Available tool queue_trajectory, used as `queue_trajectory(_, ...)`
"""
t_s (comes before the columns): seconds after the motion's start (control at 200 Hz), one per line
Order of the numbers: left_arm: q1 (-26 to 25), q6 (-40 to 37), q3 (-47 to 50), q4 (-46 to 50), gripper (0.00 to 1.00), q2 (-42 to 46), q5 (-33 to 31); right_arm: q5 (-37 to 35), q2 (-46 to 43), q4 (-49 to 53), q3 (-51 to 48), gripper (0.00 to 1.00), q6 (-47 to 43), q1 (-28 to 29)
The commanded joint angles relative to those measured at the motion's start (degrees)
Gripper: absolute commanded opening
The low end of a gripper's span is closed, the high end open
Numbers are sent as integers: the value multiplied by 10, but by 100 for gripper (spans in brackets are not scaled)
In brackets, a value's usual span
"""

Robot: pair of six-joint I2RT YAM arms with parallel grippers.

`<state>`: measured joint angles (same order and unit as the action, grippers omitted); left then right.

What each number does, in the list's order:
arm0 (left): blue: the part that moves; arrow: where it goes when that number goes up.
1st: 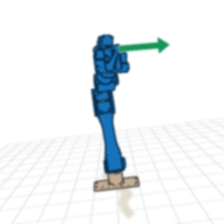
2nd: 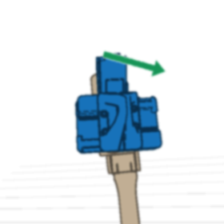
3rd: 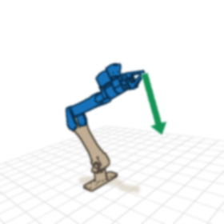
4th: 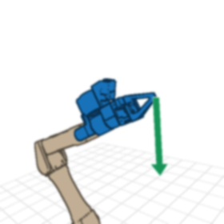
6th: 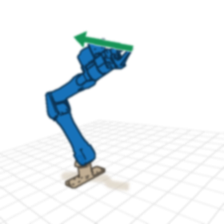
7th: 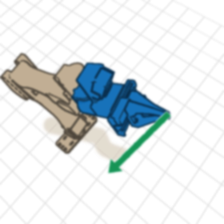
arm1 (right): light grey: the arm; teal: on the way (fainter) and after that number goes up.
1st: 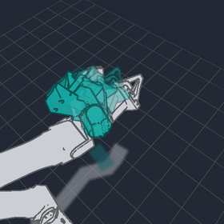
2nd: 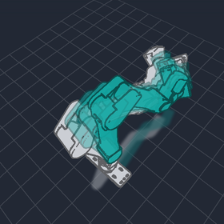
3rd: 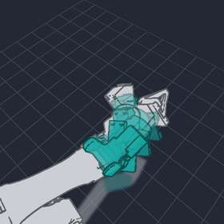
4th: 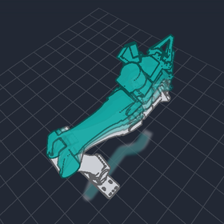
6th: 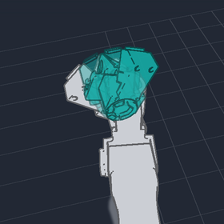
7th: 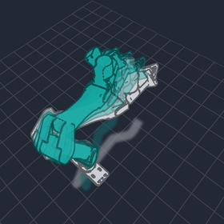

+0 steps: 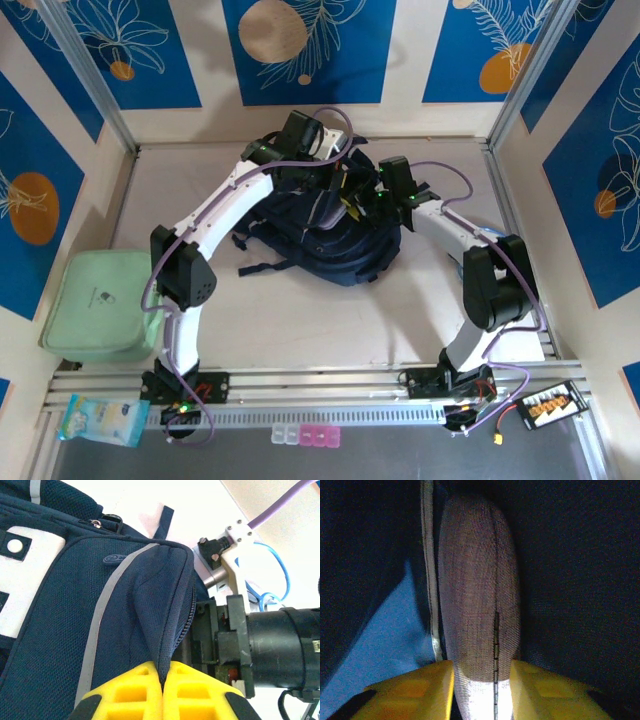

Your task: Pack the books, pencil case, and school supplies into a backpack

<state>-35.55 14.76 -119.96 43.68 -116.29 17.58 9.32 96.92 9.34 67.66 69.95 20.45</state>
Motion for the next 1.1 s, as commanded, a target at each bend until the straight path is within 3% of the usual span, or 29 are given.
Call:
queue_trajectory(0.0, 5, 10, -34, -51, 0, 45, 33, 3, 21, -9, 5, 30, 7, 18)
queue_trajectory(0.235, 6, 13, -34, -50, 0, 46, 33, -12, 40, -59, 0, 28, 44, 43)
queue_trajectory(0.47, 9, 18, -33, -53, 0, 46, 37, 39, 24, -169, -24, 29, 28, 25)
queue_trajectory(0.7, 11, 24, -10, -73, 0, 46, 51, 2, -43, -44, -45, 36, 20, -6)
queue_trajectory(0.765, 11, 22, -2, -76, 7, 43, 63, -13, -79, -24, -67, 40, 20, -18)
queue_trajectory(0.89, 13, 5, 31, -84, 33, 46, 91, -67, -172, 12, -126, 47, 17, -34)
queue_trajectory(1.095, 28, 26, 139, -124, 56, 86, 102, -176, -301, 88, -186, 61, -21, -46)
